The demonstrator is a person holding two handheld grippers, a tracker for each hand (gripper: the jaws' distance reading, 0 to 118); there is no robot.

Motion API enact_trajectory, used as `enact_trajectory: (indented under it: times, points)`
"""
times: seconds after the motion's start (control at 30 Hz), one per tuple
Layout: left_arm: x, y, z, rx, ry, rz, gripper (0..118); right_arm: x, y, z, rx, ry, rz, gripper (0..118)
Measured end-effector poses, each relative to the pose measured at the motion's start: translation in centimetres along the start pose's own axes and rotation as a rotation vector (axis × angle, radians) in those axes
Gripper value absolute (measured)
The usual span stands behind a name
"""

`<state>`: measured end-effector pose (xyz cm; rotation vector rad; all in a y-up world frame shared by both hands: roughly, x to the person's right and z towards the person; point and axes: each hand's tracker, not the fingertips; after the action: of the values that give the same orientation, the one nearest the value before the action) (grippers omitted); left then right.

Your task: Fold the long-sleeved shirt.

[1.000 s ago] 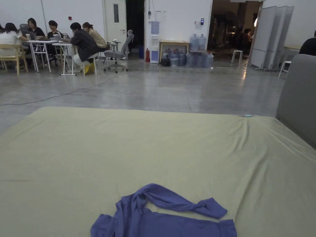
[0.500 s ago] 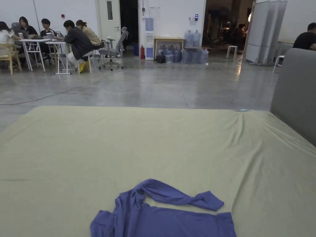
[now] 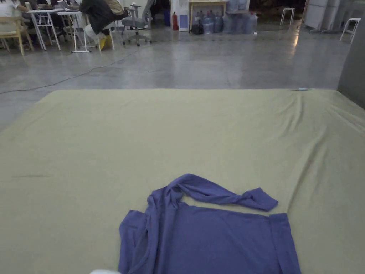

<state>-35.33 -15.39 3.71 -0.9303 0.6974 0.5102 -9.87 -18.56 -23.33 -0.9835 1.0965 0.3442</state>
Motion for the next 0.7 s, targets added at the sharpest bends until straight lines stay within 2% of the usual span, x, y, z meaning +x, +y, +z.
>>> enact_trajectory:
  times: [0.1, 0.13, 0.17, 0.2, 0.33, 0.37, 0.5, 0.6, 0.63, 0.67, 0.7]
  points:
    - [-2.2, 6.6, -3.1, 0.066, -0.01, -0.006, 3, 0.6, 1.0, -0.9, -0.013, 0.035, -0.011, 0]
    - [-2.8, 8.9, -4.6, 0.074, 0.007, -0.012, 26, 0.6, 1.3, -1.2, -0.013, 0.032, -0.01, 0]
    - [-3.5, 11.7, -6.6, 0.064, 0.016, -0.025, 68, 0.7, 1.6, -1.6, -0.014, 0.026, -0.008, 0]
    - [-4.3, 14.4, -8.9, 0.035, 0.04, -0.034, 117, 1.0, 2.2, -1.6, -0.015, 0.025, -0.01, 0]
    - [-5.6, 22.3, -17.4, -0.003, 0.153, -0.004, 114, 2.3, 3.4, -2.6, -0.015, 0.021, -0.051, 0]
    - [-5.1, 23.0, -17.7, -0.022, 0.162, 0.009, 114, 2.8, 3.7, -2.9, -0.017, 0.017, -0.061, 0]
    - [-5.6, 25.3, -24.2, -0.086, 0.132, 0.07, 113, 4.3, 4.8, -4.1, -0.038, -0.033, -0.083, 0]
    - [-5.4, 25.6, -26.9, -0.106, 0.104, 0.07, 106, 4.9, 5.8, -4.8, -0.05, -0.06, -0.089, 0]
    - [-4.9, 25.3, -27.3, -0.114, 0.11, 0.064, 100, 5.1, 6.1, -5.0, -0.051, -0.063, -0.09, 0]
    - [-4.7, 25.1, -27.7, -0.127, 0.136, 0.055, 82, 5.3, 6.4, -5.3, -0.052, -0.065, -0.089, 0]
    - [-4.8, 25.0, -27.9, -0.141, 0.181, 0.032, 30, 5.4, 6.8, -5.7, -0.051, -0.076, -0.084, 0]
